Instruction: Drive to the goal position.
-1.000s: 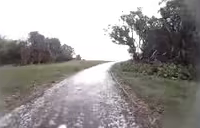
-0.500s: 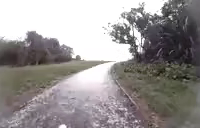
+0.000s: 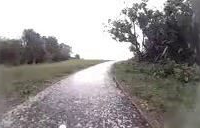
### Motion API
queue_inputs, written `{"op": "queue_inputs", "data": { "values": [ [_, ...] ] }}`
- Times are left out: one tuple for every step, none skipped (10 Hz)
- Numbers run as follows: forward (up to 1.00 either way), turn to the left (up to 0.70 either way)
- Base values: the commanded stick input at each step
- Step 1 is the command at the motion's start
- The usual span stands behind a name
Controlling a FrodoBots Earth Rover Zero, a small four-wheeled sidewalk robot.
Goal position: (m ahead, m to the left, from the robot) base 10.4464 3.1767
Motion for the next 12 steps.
{"op": "queue_inputs", "data": {
  "values": [
    [1.0,0.24],
    [1.0,0.0],
    [1.0,0.0],
    [1.0,0.0],
    [1.0,0.0],
    [1.0,0.01],
    [1.0,0.1],
    [1.0,0.19],
    [1.0,0.27],
    [1.0,0.27],
    [1.0,0.17],
    [1.0,0.0]
  ]
}}
